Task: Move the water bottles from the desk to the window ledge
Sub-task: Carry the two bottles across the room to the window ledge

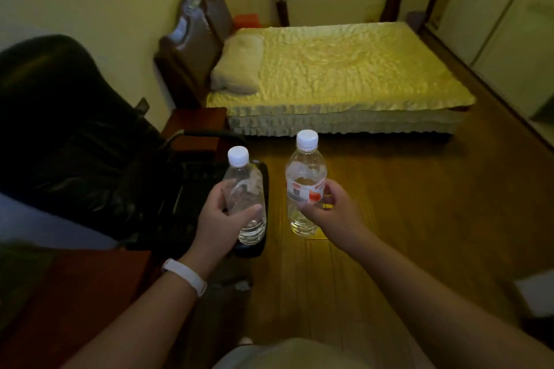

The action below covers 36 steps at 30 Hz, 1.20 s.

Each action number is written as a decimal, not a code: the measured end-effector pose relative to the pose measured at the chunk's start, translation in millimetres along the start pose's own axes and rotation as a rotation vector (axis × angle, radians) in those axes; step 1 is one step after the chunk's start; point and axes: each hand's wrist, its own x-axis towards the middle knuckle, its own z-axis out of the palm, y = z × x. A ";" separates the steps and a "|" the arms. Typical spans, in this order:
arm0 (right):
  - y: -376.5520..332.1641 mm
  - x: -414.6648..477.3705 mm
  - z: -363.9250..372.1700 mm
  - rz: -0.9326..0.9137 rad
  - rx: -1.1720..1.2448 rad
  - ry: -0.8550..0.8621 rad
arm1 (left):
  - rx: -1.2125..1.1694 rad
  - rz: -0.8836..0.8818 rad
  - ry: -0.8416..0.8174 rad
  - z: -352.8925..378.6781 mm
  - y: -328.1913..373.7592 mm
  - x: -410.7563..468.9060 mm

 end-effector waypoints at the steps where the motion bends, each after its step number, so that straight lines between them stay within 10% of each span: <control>1: 5.5 2.4 -13.2 0.018 -0.003 0.052 | -0.011 0.001 -0.038 13.8 0.6 8.5; 18: 71.0 121.1 -150.2 0.279 0.053 0.545 | -0.045 -0.024 -0.575 199.6 -11.4 222.4; 36: 65.4 277.7 -243.9 0.237 0.093 0.743 | -0.055 0.044 -0.667 323.0 23.2 415.8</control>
